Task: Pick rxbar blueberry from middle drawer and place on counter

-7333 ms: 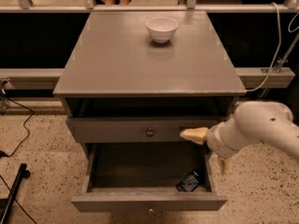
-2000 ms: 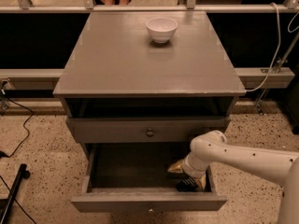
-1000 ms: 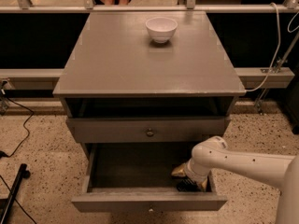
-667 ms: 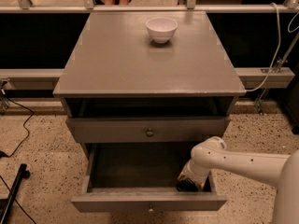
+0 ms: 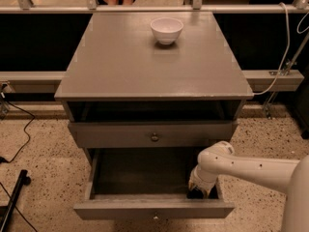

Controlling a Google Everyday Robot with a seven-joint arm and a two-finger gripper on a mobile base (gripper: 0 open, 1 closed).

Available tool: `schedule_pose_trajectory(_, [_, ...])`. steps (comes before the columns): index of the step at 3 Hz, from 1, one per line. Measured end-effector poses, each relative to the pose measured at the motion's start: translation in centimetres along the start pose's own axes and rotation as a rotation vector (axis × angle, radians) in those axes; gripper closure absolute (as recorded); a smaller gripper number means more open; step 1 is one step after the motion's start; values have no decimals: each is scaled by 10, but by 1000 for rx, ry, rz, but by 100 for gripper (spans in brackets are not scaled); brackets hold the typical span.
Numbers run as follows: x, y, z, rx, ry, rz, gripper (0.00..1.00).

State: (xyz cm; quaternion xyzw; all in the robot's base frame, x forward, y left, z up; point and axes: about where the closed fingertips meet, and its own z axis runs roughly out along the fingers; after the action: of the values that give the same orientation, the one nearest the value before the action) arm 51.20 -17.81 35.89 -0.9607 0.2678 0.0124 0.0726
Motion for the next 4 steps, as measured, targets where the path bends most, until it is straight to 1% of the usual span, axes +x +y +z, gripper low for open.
schedule_pose_trajectory(1, [0, 0, -1, 4, -1, 0, 100])
schedule_pose_trajectory(2, [-2, -6, -22, 95, -34, -12, 100])
schedule_pose_trajectory(3, [-5, -10, -71, 276, -99, 25, 100])
schedule_pose_trajectory(4, [-18, -5, -133, 454, -151, -53, 100])
